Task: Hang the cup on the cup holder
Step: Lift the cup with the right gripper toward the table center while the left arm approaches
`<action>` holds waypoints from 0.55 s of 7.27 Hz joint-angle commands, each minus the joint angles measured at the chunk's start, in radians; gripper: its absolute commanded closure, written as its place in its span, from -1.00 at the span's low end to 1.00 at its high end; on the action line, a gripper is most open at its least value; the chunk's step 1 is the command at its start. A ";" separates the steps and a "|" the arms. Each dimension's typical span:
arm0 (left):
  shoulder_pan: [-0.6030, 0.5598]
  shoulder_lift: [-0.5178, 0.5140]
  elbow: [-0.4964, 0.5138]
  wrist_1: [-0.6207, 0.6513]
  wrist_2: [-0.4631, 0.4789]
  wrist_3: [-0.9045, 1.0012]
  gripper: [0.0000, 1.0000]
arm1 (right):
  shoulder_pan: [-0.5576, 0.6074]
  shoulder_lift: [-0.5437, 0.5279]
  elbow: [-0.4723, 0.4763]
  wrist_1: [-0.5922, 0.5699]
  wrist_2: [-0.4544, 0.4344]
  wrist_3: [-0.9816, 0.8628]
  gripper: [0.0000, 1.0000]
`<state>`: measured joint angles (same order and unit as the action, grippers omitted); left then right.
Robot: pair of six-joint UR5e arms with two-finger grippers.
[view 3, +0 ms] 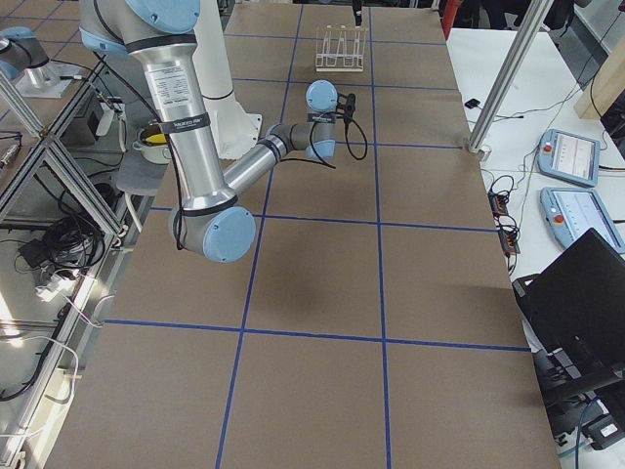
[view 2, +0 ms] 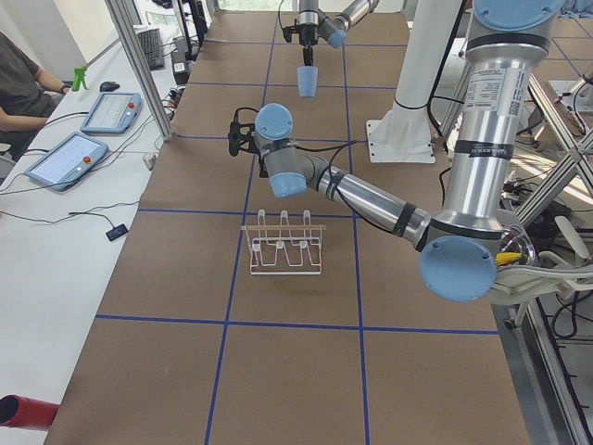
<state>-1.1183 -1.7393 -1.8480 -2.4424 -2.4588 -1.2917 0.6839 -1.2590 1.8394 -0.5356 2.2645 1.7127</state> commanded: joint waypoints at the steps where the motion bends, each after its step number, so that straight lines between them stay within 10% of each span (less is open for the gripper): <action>1: 0.029 -0.106 0.025 -0.021 0.003 -0.137 -0.97 | -0.026 0.001 -0.008 0.081 -0.060 0.068 1.00; 4: 0.200 -0.128 0.131 -0.403 0.209 -0.402 -0.97 | -0.050 0.010 -0.009 0.186 -0.166 0.266 1.00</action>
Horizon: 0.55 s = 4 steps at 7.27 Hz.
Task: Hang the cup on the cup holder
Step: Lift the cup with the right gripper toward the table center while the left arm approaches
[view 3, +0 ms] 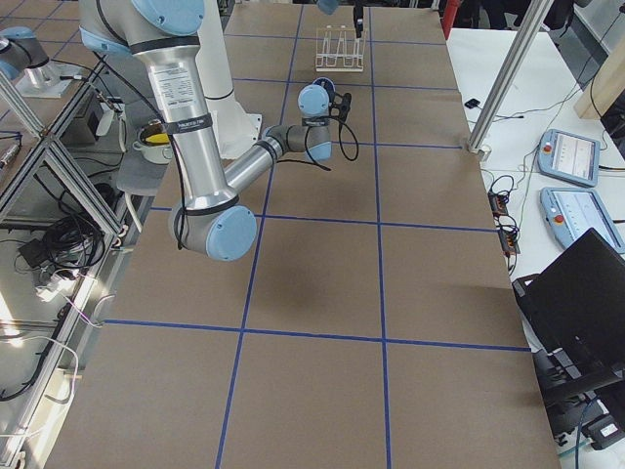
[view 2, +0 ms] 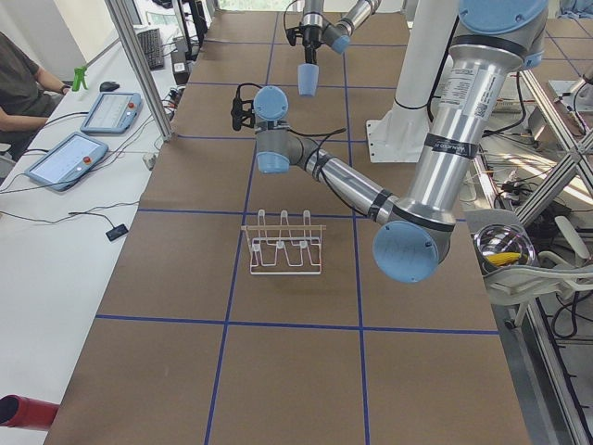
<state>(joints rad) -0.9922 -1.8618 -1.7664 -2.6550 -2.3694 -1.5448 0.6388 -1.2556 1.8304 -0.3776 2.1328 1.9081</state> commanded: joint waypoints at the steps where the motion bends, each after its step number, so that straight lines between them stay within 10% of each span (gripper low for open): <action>1: 0.133 -0.011 0.098 -0.361 0.224 -0.325 -0.97 | -0.007 0.016 0.000 0.028 -0.043 0.074 1.00; 4: 0.182 -0.079 0.122 -0.498 0.265 -0.636 -0.97 | -0.007 0.031 0.000 0.070 -0.086 0.152 1.00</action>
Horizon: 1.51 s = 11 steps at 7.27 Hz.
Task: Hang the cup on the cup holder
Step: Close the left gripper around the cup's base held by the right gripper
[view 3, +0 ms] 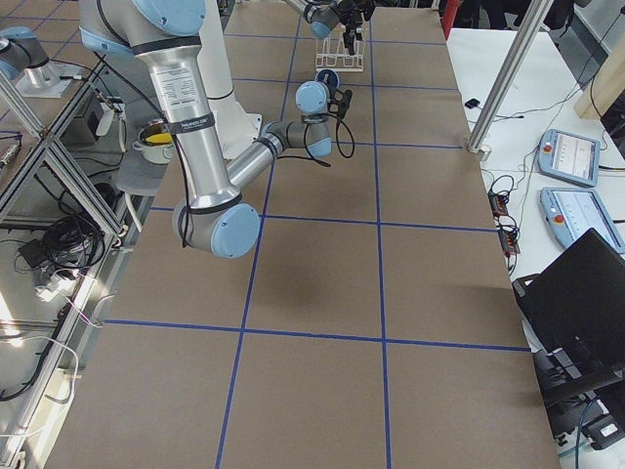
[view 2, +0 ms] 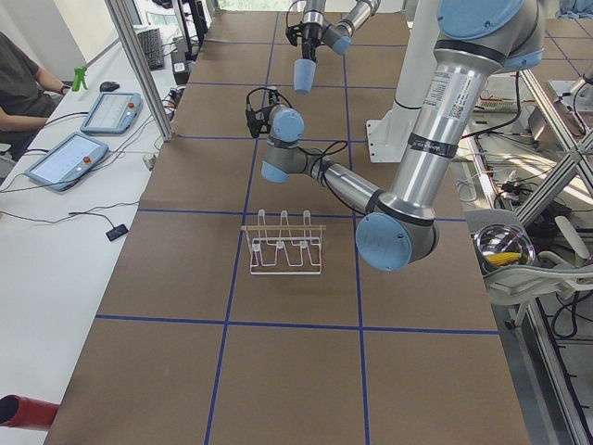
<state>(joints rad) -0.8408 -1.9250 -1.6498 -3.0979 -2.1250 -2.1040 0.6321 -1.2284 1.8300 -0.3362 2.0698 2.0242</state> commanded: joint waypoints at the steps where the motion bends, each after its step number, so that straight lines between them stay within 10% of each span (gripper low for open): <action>1: 0.038 -0.015 0.005 -0.059 0.034 -0.086 -0.97 | -0.002 0.007 -0.002 0.084 -0.067 0.112 1.00; 4: 0.048 -0.069 0.001 -0.068 0.034 -0.189 -0.97 | -0.023 0.030 -0.208 0.516 -0.108 0.231 1.00; 11: 0.178 -0.086 0.021 -0.228 0.183 -0.260 -0.96 | -0.060 0.104 -0.242 0.614 -0.108 0.238 1.00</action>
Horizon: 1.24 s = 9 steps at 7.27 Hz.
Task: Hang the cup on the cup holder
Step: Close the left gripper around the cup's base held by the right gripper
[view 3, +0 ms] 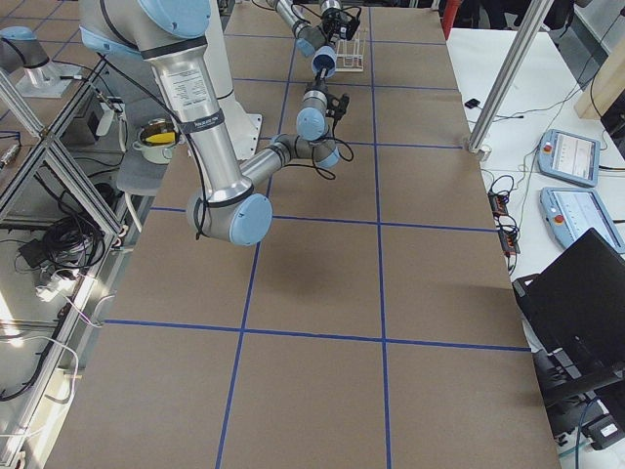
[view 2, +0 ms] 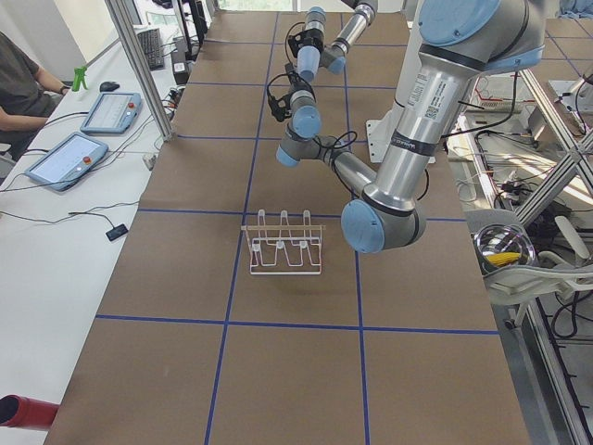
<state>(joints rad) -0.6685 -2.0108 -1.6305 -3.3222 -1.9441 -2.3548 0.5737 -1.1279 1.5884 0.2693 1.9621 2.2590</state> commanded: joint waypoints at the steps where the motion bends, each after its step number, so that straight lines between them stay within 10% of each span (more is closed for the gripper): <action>1: 0.009 -0.002 0.000 -0.011 0.002 -0.032 -0.96 | -0.002 0.005 -0.001 0.010 -0.006 0.029 1.00; 9: 0.061 -0.014 0.000 -0.108 0.065 -0.078 -0.96 | -0.043 0.028 -0.025 0.084 -0.085 0.128 1.00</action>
<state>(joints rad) -0.6103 -2.0222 -1.6277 -3.4260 -1.8805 -2.4315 0.5318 -1.1012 1.5712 0.3475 1.8820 2.3808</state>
